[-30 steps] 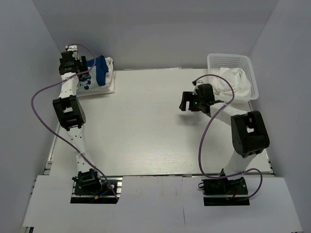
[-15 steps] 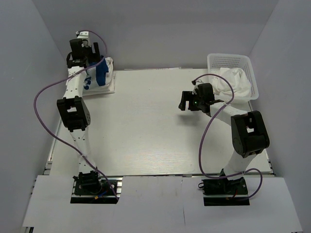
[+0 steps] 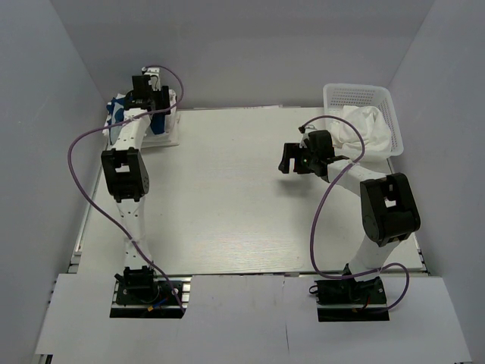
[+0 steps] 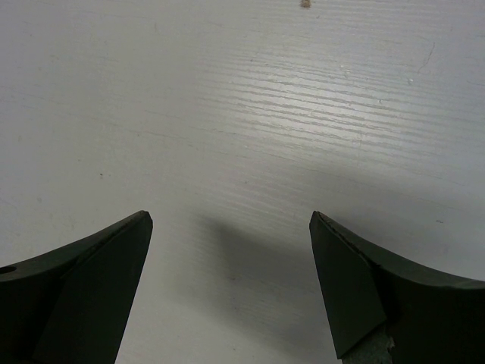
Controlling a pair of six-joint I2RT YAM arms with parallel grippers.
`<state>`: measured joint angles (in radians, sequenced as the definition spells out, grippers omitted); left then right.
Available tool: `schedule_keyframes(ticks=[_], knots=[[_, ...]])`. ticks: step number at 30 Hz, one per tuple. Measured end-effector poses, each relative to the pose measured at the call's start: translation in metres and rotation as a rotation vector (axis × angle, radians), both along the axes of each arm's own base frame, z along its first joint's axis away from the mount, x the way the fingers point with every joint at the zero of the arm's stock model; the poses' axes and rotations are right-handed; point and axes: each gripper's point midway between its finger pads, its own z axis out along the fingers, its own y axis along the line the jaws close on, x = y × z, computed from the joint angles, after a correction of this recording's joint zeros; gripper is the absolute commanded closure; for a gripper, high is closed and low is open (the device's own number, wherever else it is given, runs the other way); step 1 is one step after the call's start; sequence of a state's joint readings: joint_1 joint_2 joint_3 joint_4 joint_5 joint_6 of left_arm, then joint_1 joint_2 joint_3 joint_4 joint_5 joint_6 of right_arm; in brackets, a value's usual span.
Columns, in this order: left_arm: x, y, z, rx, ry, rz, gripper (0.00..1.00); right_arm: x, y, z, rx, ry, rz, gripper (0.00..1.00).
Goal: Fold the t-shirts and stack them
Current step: Put the neatly folded tshirt into the corner of the board with the left arm
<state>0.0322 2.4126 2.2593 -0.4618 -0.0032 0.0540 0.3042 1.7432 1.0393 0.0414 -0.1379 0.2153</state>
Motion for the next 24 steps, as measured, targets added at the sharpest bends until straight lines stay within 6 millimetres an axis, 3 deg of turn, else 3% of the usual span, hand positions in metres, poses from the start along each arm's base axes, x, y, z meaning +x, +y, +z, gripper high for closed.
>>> schedule_keyframes(ticks=[1, 2, 4, 5, 6, 8, 15, 20, 22, 24], knots=[[-0.001, 0.004, -0.002, 0.007, 0.007, 0.011, 0.25, 0.000, 0.000, 0.000, 0.000, 0.002, 0.000, 0.10], [-0.002, 0.005, -0.004, 0.012, 0.012, 0.019, 0.36, -0.001, 0.000, 0.000, 0.000, 0.003, 0.001, 0.10], [-0.002, 0.008, -0.004, 0.022, 0.013, 0.035, 0.48, -0.001, 0.000, -0.001, -0.001, 0.007, 0.001, 0.10], [-0.003, 0.009, -0.004, 0.026, 0.013, 0.040, 0.59, -0.002, 0.000, -0.002, -0.002, 0.010, 0.001, 0.10], [-0.002, 0.009, -0.004, 0.031, 0.013, 0.042, 0.79, -0.002, 0.000, -0.002, -0.002, 0.011, 0.001, 0.10], [-0.003, 0.008, -0.004, 0.033, 0.016, 0.049, 1.00, -0.003, 0.000, -0.002, -0.003, 0.014, 0.002, 0.10], [-0.007, -0.005, -0.019, 0.101, 0.035, 0.007, 1.00, -0.004, 0.000, -0.002, 0.000, 0.017, 0.006, 0.10], [-0.014, -0.032, -0.038, 0.253, 0.065, -0.058, 1.00, -0.005, 0.002, -0.004, 0.004, 0.023, 0.013, 0.10], [-0.015, -0.043, -0.038, 0.305, 0.071, -0.067, 0.85, -0.005, 0.002, -0.007, 0.003, 0.031, 0.015, 0.10], [-0.015, -0.048, -0.039, 0.341, 0.081, -0.062, 0.77, -0.006, 0.001, -0.010, 0.001, 0.039, 0.016, 0.10]])
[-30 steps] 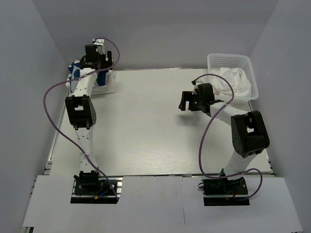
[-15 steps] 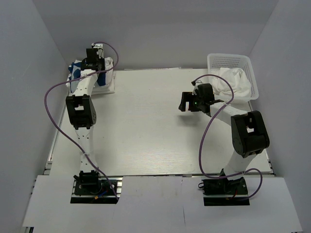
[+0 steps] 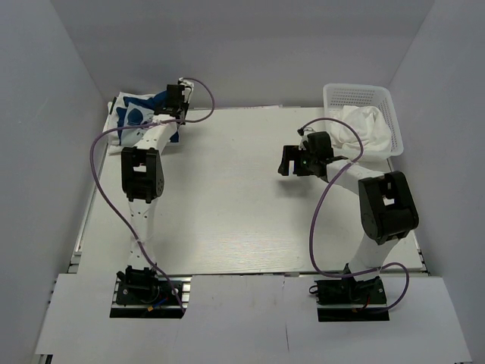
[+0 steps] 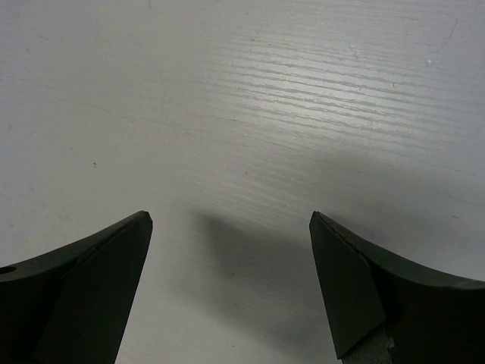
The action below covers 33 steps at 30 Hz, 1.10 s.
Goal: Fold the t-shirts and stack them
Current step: Put the neatly folded tshirt into the corner of the board with the left arm
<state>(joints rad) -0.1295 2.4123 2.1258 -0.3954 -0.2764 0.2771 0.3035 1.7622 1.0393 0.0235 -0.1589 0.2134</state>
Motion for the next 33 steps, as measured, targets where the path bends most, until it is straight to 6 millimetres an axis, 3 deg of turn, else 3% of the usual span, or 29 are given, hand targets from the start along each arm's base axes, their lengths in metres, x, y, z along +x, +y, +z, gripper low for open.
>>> schedule_keyframes(ticks=[3, 4, 6, 12, 16, 18, 21, 24, 27, 30, 33], knots=[[-0.001, 0.000, -0.003, 0.040, 0.009, 0.021, 0.58, 0.000, 0.000, -0.002, -0.002, 0.004, 0.001, 0.10], [-0.002, 0.001, -0.005, 0.044, 0.015, 0.027, 0.30, 0.000, 0.000, -0.003, -0.003, 0.005, 0.001, 0.10], [-0.004, 0.004, -0.008, 0.051, 0.025, 0.036, 0.01, 0.000, 0.000, -0.005, -0.004, 0.009, 0.002, 0.10], [-0.010, 0.012, -0.011, 0.000, 0.038, 0.087, 0.00, -0.002, 0.000, -0.008, -0.009, 0.021, 0.006, 0.10], [-0.022, 0.015, 0.002, -0.055, 0.030, 0.111, 0.00, -0.001, 0.000, -0.008, -0.008, 0.019, 0.010, 0.10], [-0.029, 0.018, 0.021, -0.089, 0.012, 0.123, 0.00, -0.001, 0.001, -0.008, -0.007, 0.020, 0.011, 0.10], [-0.032, 0.031, 0.069, -0.160, -0.073, 0.157, 0.00, -0.002, 0.001, -0.008, -0.007, 0.022, 0.012, 0.10], [-0.038, 0.067, 0.116, -0.226, -0.167, 0.221, 0.00, -0.002, 0.001, -0.007, -0.005, 0.026, 0.015, 0.10], [-0.039, 0.117, 0.146, -0.270, -0.232, 0.289, 0.00, -0.001, 0.003, -0.008, -0.003, 0.031, 0.022, 0.10], [-0.037, 0.165, 0.154, -0.305, -0.250, 0.341, 0.00, 0.003, 0.005, -0.010, -0.001, 0.039, 0.027, 0.10], [-0.036, 0.195, 0.136, -0.344, -0.224, 0.353, 0.00, 0.006, 0.006, -0.015, -0.004, 0.052, 0.028, 0.10]])
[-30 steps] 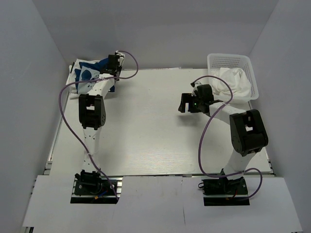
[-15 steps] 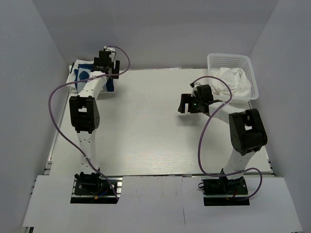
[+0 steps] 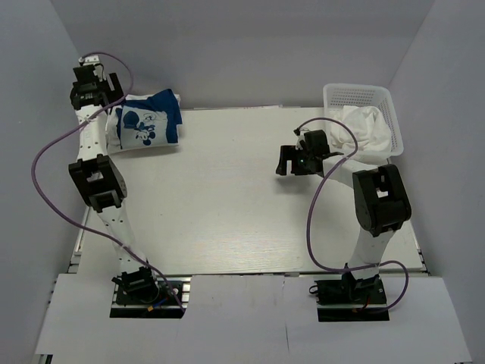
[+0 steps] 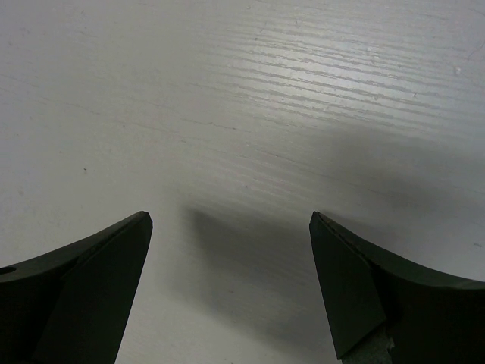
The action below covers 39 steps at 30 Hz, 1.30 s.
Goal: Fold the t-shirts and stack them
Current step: Put the neatly folded tshirt into the corner of the board with the left arm
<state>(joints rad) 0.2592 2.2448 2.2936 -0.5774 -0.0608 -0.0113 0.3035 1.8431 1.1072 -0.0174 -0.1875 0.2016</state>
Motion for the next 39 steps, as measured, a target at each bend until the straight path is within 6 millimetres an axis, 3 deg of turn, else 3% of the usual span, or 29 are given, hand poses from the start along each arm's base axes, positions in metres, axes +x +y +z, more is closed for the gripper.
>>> schedule_keyframes(ticks=[3, 7, 12, 19, 26, 35, 39], knots=[[0.001, 0.005, -0.037, -0.050, 0.059, -0.051, 0.00, 0.000, 0.000, -0.005, -0.008, 0.023, -0.001, 0.10], [0.006, -0.012, -0.080, -0.111, 0.118, -0.160, 0.00, -0.002, -0.001, -0.009, -0.015, 0.046, 0.000, 0.10], [0.011, -0.026, -0.105, -0.165, 0.130, -0.242, 0.00, 0.001, 0.001, -0.010, -0.018, 0.056, 0.000, 0.10], [0.014, -0.008, -0.143, -0.214, 0.151, -0.207, 0.00, 0.001, 0.003, -0.011, -0.022, 0.066, 0.004, 0.10], [0.021, -0.006, -0.142, -0.230, 0.114, -0.203, 0.15, 0.000, 0.006, -0.011, -0.020, 0.069, 0.010, 0.10], [0.032, -0.008, -0.131, -0.245, 0.047, -0.219, 0.18, 0.003, 0.014, -0.010, -0.018, 0.067, 0.022, 0.10], [0.037, -0.006, -0.127, -0.248, 0.019, -0.220, 0.34, 0.004, 0.016, -0.010, -0.018, 0.065, 0.026, 0.10]])
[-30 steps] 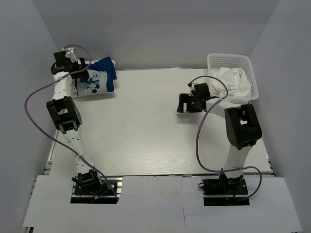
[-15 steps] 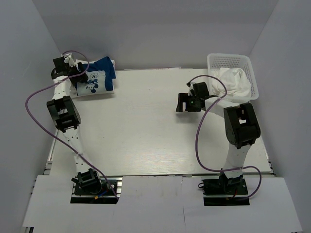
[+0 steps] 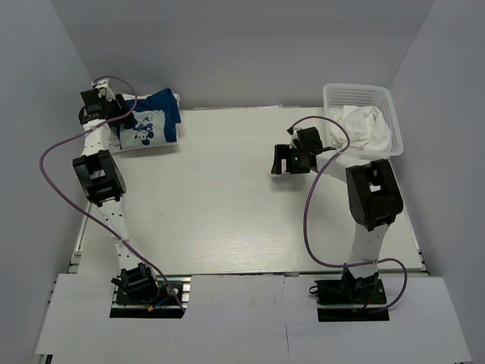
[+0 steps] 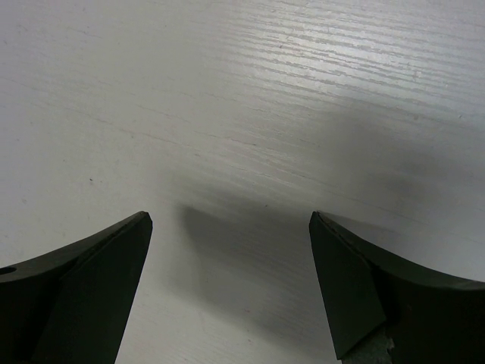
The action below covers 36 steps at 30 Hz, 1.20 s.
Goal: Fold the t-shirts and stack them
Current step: Put the neatly folded tshirt into the corner of the board with the left arm
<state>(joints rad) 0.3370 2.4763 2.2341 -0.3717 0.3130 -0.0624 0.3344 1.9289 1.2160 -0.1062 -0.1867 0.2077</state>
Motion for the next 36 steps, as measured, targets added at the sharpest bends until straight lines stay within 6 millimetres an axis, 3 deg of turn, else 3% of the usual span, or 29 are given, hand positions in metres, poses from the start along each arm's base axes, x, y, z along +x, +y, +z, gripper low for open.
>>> schedule_keyframes(ticks=[1, 3, 4, 6, 7, 10, 23, 32, 36], knots=[[0.002, 0.000, 0.000, -0.004, -0.007, 0.000, 0.42, 0.000, 0.000, 0.000, 0.000, 0.000, 0.000, 0.10], [0.004, -0.001, -0.005, -0.014, -0.009, -0.007, 0.47, 0.001, 0.001, 0.000, 0.000, 0.000, 0.000, 0.10], [0.005, -0.001, -0.006, -0.016, -0.013, -0.011, 0.60, 0.002, 0.001, 0.000, 0.000, -0.001, 0.000, 0.10], [0.007, -0.003, -0.010, -0.030, -0.020, -0.016, 0.73, 0.004, 0.002, 0.000, 0.001, -0.001, 0.000, 0.10], [0.009, -0.004, -0.010, -0.035, -0.027, -0.021, 0.86, 0.004, 0.003, 0.000, 0.002, -0.001, 0.000, 0.10], [0.012, -0.007, -0.007, -0.050, -0.047, -0.033, 1.00, 0.008, 0.004, 0.000, 0.004, -0.003, -0.001, 0.10], [0.029, -0.017, 0.019, -0.105, -0.189, -0.091, 1.00, 0.012, 0.011, 0.001, 0.022, 0.000, 0.002, 0.10], [0.048, -0.003, 0.061, -0.050, -0.311, -0.032, 0.99, 0.016, 0.014, 0.002, 0.028, -0.002, 0.006, 0.10], [0.060, 0.007, 0.051, -0.026, -0.343, -0.002, 0.89, 0.017, 0.014, 0.002, 0.023, 0.007, 0.008, 0.10]])
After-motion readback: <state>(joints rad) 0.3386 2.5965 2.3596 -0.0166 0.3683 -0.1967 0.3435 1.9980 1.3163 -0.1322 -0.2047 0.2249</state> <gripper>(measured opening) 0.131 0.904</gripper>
